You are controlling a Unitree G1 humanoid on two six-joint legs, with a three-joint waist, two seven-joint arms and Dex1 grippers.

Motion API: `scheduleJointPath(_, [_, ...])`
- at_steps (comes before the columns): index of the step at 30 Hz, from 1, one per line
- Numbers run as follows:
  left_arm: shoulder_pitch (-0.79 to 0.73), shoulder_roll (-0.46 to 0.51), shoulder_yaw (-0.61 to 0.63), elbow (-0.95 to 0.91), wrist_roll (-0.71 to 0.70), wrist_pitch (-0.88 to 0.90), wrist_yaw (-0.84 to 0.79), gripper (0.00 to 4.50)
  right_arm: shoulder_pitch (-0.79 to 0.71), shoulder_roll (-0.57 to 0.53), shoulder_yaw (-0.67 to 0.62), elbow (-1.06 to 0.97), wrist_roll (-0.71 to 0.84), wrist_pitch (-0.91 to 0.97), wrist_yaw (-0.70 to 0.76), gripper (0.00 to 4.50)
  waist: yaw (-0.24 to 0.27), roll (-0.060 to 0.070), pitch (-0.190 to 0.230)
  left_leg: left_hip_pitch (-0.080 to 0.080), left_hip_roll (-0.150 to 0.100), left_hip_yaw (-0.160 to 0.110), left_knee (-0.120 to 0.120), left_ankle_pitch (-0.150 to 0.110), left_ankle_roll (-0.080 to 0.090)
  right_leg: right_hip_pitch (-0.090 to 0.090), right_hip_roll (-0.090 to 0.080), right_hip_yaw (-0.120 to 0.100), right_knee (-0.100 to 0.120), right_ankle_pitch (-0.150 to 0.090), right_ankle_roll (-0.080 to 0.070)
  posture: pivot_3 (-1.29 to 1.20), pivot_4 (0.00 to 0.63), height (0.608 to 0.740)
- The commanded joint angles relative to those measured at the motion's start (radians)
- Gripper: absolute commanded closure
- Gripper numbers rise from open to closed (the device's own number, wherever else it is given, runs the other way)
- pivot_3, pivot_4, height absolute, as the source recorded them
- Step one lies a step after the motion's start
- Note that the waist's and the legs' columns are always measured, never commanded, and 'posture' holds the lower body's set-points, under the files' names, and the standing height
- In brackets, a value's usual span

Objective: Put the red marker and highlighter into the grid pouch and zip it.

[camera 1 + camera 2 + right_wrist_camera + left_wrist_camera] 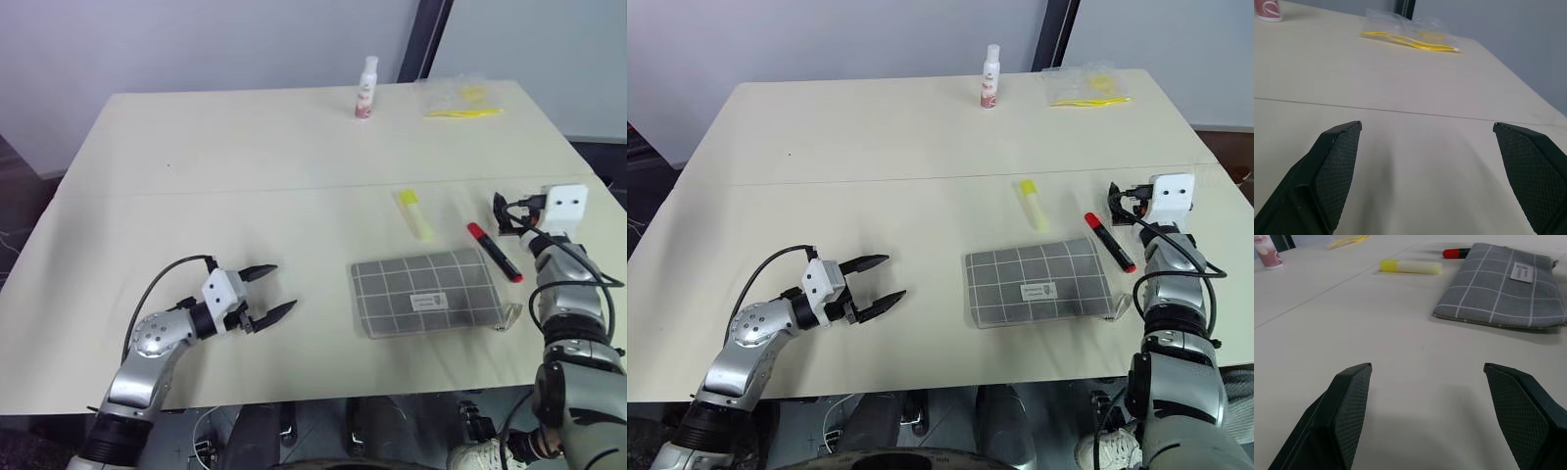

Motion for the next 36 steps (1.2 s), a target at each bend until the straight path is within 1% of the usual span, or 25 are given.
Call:
scheduleJointPath(1, [-0.002, 0.012, 0.013, -0.066, -0.024, 0.005, -0.005, 0.64, 0.004, -0.035, -0.034, -0.024, 0.015, -0.010, -0.017, 0.03, 0.000, 0.000, 0.000, 0.000, 0.000, 0.000, 0.000, 0.000, 0.000, 0.000, 0.000, 0.000, 0.000, 0.000, 0.000, 0.00, 0.150, 0.740])
scheduleJointPath(16, [-0.055, 0.026, 0.015, -0.121, -0.044, 0.098, 0.010, 0.64, 0.050, -0.048, -0.044, -0.074, 0.025, 0.003, -0.038, 0.03, 0.001, 0.000, 0.000, 0.000, 0.000, 0.000, 0.000, 0.000, 0.000, 0.000, 0.000, 0.000, 0.000, 0.000, 0.000, 0.00, 0.150, 0.740])
scheduleJointPath(24, [-0.049, 0.024, 0.019, -0.142, -0.046, 0.124, 0.012, 0.64, 0.069, -0.085, -0.074, -0.047, 0.033, 0.011, -0.039, 0.03, 0.003, 0.000, 0.000, 0.000, 0.000, 0.000, 0.001, 0.000, 0.000, 0.001, 0.000, 0.000, 0.000, 0.000, 0.000, 0.00, 0.150, 0.740])
scheduleJointPath(32, [-0.036, 0.022, 0.022, -0.144, -0.052, 0.113, 0.001, 0.64, 0.072, -0.093, -0.082, -0.042, 0.024, 0.007, -0.058, 0.03, 0.001, 0.000, 0.000, 0.000, 0.000, 0.000, 0.000, 0.000, 0.000, 0.001, 0.001, 0.000, 0.000, 0.000, 0.000, 0.00, 0.150, 0.740])
scheduleJointPath(35, [-0.027, 0.025, 0.024, -0.137, -0.056, 0.095, -0.012, 0.64, 0.078, -0.088, -0.077, -0.059, 0.021, -0.003, -0.061, 0.03, 0.001, 0.000, 0.000, 0.000, 0.000, 0.000, 0.001, 0.000, 0.000, 0.001, 0.001, 0.000, 0.000, 0.000, 0.000, 0.00, 0.150, 0.740])
scheduleJointPath(36, [-0.027, 0.029, 0.022, -0.131, -0.048, 0.080, -0.017, 0.64, 0.085, -0.084, -0.078, -0.086, 0.033, 0.003, -0.042, 0.03, 0.003, 0.000, 0.000, 0.000, 0.000, 0.000, 0.001, 0.000, 0.000, 0.001, 0.000, 0.000, 0.000, 0.000, 0.000, 0.00, 0.150, 0.740])
